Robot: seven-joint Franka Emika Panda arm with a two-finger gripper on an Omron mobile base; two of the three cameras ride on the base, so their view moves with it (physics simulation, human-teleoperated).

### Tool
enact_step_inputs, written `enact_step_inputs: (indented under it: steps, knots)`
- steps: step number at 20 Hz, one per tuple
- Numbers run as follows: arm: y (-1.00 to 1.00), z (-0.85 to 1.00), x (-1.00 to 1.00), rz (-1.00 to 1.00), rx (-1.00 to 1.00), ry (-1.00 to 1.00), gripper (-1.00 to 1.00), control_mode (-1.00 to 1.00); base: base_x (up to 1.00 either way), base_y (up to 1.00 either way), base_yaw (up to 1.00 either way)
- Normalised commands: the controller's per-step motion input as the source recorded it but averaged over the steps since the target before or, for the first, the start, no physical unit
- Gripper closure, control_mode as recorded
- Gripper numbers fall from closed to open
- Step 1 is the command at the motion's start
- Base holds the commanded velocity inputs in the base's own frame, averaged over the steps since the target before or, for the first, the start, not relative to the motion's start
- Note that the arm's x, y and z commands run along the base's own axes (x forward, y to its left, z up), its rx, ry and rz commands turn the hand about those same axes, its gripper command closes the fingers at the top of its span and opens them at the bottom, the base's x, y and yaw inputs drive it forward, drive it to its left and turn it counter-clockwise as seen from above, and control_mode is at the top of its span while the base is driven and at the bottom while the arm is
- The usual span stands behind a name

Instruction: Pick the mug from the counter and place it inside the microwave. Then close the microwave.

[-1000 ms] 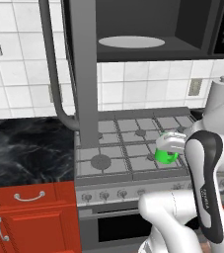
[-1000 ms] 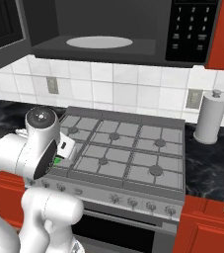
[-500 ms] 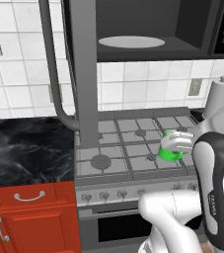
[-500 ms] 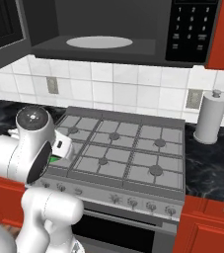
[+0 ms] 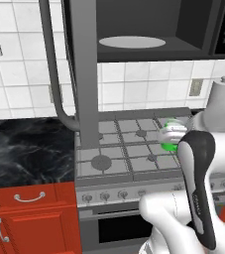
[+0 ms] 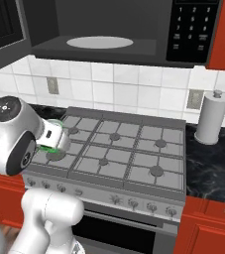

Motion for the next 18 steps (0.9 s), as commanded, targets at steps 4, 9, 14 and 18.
enact_step_inputs:
  steps: [4, 9, 14, 18]
  knots:
    - [0.03, 0.45, 0.0, -0.02, 0.0, -0.13, 1.0, -1.0, 0.0, 0.0, 0.0]
    - [-0.19, 0.32, -0.05, 0.03, 0.04, -0.11, 1.0, -1.0, 0.0, 0.0, 0.0]
    - [-0.08, 0.39, -0.39, 0.05, 0.02, -0.3, 1.0, -1.0, 0.0, 0.0, 0.0]
    - [0.0, 0.8, -0.2, 0.03, 0.0, -0.27, 1.0, -1.0, 0.0, 0.0, 0.0]
